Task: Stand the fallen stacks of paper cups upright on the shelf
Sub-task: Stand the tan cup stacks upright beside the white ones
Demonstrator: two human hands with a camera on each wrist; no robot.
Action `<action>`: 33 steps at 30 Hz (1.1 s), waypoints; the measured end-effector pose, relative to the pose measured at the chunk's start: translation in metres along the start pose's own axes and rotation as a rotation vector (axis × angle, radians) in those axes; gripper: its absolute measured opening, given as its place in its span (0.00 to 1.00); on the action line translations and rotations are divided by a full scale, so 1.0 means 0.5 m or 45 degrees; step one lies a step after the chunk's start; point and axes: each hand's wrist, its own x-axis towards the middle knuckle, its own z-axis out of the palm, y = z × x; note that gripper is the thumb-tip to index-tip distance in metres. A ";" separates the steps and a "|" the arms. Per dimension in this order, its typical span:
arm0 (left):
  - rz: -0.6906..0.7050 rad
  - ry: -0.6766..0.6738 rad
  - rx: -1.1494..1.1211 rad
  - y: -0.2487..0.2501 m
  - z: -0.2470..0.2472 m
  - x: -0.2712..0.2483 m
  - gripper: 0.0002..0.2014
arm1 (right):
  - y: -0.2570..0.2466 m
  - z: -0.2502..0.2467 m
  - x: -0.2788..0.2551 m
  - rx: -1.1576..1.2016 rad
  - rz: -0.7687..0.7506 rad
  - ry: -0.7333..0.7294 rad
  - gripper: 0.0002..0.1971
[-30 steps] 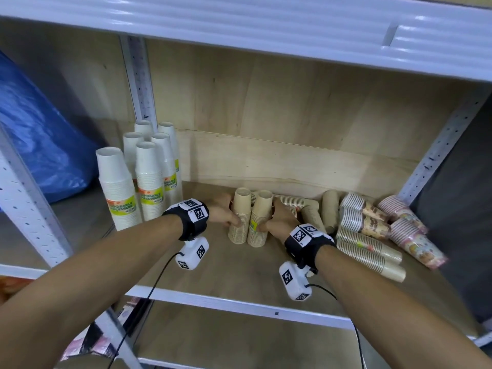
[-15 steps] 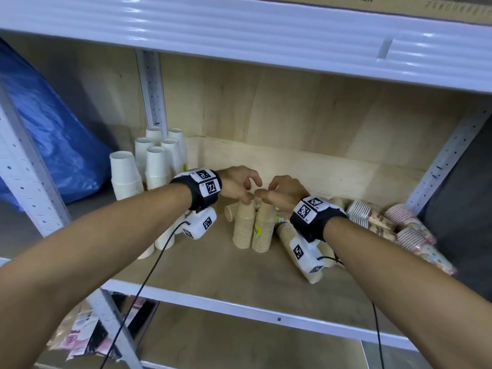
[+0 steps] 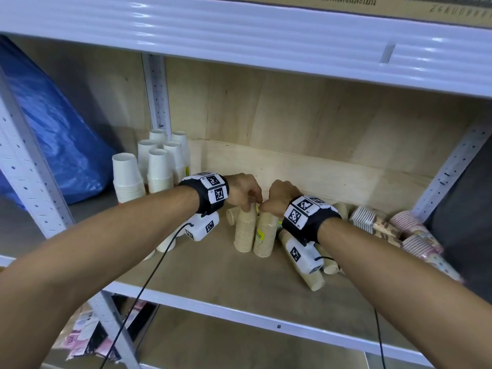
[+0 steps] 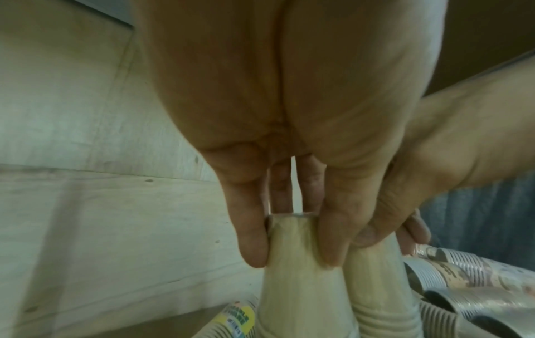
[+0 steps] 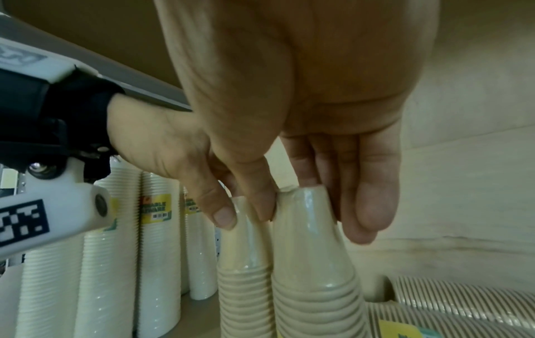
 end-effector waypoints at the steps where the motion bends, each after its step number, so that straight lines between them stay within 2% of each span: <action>1: -0.005 0.000 -0.008 -0.001 -0.005 0.002 0.22 | -0.001 -0.003 0.002 0.003 -0.004 -0.005 0.20; 3: -0.026 0.005 -0.026 -0.003 -0.018 0.004 0.22 | -0.003 -0.014 0.008 -0.001 -0.006 -0.014 0.19; 7: -0.069 0.080 -0.169 -0.008 -0.062 0.009 0.18 | -0.010 -0.052 0.034 0.028 -0.023 -0.026 0.12; 11: -0.142 0.166 -0.215 -0.013 -0.121 0.017 0.14 | -0.023 -0.096 0.075 0.031 -0.063 0.029 0.08; 15: -0.283 0.277 -0.202 -0.034 -0.168 0.034 0.16 | -0.043 -0.130 0.111 0.049 -0.164 0.055 0.14; 17: -0.343 0.329 -0.141 -0.047 -0.178 0.046 0.13 | -0.055 -0.137 0.126 0.074 -0.172 0.084 0.16; 19: -0.416 0.389 -0.042 -0.062 -0.179 0.058 0.09 | -0.068 -0.135 0.146 0.106 -0.190 0.100 0.17; 22: -0.512 0.414 -0.021 -0.092 -0.170 0.074 0.18 | -0.090 -0.124 0.167 0.130 -0.241 0.123 0.17; 23: -0.547 0.419 -0.037 -0.102 -0.165 0.079 0.17 | -0.097 -0.118 0.176 0.133 -0.250 0.126 0.17; 30: -0.696 0.444 -0.004 -0.171 -0.110 0.116 0.20 | -0.132 -0.059 0.236 0.169 -0.345 -0.003 0.15; 33: -0.714 0.442 0.006 -0.196 -0.087 0.125 0.17 | -0.138 -0.016 0.276 0.121 -0.385 -0.053 0.20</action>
